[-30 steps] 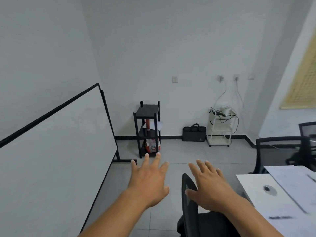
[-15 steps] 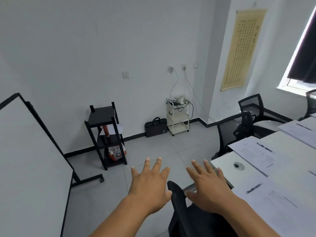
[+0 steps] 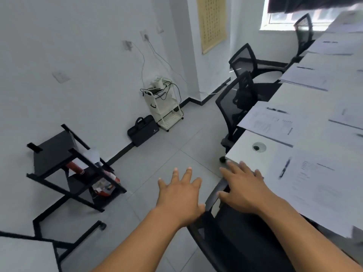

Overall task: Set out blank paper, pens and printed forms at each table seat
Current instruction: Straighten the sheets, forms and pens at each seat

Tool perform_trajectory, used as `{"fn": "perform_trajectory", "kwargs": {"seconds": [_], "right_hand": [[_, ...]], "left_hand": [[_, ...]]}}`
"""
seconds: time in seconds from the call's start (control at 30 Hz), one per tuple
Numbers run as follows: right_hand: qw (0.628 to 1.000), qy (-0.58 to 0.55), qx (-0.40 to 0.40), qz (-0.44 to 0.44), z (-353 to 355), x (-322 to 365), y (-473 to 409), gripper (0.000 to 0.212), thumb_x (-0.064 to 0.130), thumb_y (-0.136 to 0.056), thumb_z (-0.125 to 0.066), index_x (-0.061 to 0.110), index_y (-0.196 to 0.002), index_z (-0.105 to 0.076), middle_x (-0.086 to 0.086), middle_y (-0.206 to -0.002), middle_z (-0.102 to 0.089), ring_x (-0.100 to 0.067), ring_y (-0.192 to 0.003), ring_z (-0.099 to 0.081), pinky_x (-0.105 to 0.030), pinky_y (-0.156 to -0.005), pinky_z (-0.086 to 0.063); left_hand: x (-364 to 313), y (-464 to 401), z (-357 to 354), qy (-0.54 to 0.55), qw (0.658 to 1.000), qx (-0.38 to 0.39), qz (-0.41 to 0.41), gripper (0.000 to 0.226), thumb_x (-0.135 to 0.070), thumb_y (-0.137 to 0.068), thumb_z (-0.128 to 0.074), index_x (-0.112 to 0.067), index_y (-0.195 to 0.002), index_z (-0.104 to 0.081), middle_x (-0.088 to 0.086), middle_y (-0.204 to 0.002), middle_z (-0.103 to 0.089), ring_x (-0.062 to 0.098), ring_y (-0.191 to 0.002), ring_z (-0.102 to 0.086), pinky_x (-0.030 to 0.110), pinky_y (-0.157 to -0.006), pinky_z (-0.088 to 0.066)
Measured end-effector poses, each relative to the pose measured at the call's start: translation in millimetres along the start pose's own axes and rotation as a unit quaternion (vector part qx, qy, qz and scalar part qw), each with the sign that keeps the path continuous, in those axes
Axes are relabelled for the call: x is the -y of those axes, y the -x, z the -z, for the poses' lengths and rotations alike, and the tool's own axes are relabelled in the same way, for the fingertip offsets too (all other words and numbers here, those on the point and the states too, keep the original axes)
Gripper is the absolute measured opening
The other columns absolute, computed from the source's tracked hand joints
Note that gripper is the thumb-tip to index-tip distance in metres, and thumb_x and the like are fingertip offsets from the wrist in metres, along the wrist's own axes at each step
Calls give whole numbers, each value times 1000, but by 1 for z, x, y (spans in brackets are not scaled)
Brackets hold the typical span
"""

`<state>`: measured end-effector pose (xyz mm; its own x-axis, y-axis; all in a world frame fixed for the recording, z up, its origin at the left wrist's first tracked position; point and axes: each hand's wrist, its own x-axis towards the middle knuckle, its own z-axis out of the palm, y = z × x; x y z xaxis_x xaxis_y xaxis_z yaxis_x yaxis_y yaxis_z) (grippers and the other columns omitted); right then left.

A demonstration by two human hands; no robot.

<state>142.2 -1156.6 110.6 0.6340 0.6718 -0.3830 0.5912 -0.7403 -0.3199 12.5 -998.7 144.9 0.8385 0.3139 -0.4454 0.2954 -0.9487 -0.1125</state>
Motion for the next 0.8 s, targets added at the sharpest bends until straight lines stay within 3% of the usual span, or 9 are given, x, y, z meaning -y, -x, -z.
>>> {"fn": "perform_trajectory", "kwargs": {"seconds": [0.27,0.53,0.8], "right_hand": [[980,-38,-40,-190,25,-69,10,87,66,-101,-51,35,-172,-11,2,-183,6,-35,-168,7,-67,-132,-6],[935,-77,-51,-342,28,-58,17,88,64,-103,-50,36,-173,-6,4,-183,10,-32,-169,11,-63,-134,-5],[900,-85,-42,-426,30,-79,34,90,63,-103,-51,35,-174,-4,3,-183,9,-33,-169,9,-64,-134,-6]], "left_hand": [[-49,-101,53,-38,983,-34,-179,78,-59,-105,-55,-33,-170,-22,2,-184,3,43,-168,0,79,-125,-20],[-62,-173,58,-80,945,-25,-317,79,-60,-103,-56,-33,-170,-23,2,-184,3,44,-168,2,80,-125,-17],[-104,-202,53,-96,909,8,-406,80,-59,-101,-57,-33,-169,-24,2,-184,0,43,-167,-3,78,-124,-18]]}}
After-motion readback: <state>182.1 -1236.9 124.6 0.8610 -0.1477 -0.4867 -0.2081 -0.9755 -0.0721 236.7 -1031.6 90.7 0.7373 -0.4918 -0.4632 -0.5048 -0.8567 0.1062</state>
